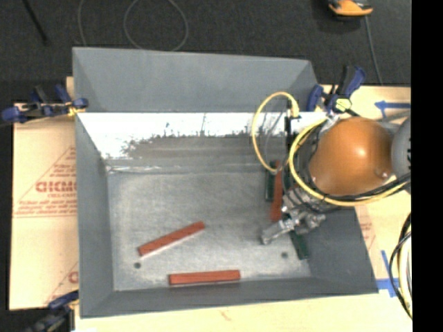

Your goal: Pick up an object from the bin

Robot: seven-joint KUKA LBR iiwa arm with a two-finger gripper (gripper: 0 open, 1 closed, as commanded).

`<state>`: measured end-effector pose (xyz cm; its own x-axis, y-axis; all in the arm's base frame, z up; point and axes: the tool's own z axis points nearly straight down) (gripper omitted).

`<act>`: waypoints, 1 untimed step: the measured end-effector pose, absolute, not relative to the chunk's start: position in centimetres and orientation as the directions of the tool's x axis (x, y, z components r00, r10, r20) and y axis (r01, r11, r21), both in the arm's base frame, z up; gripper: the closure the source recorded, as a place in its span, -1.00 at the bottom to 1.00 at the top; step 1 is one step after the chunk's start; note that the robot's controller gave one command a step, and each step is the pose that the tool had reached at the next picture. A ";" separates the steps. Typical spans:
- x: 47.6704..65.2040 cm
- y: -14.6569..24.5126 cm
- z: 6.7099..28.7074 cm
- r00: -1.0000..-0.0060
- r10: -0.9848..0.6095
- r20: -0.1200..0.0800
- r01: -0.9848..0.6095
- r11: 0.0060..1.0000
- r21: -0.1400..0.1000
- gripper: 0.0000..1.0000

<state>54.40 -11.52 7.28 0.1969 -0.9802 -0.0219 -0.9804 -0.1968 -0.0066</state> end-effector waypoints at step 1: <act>54.5 -12.5 7.3 0.191 -0.982 -0.006 -0.982 -0.191 -0.006 1.00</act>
Offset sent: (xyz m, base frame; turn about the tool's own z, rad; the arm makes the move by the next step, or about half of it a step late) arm 0.0000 0.0000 0.0000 0.0000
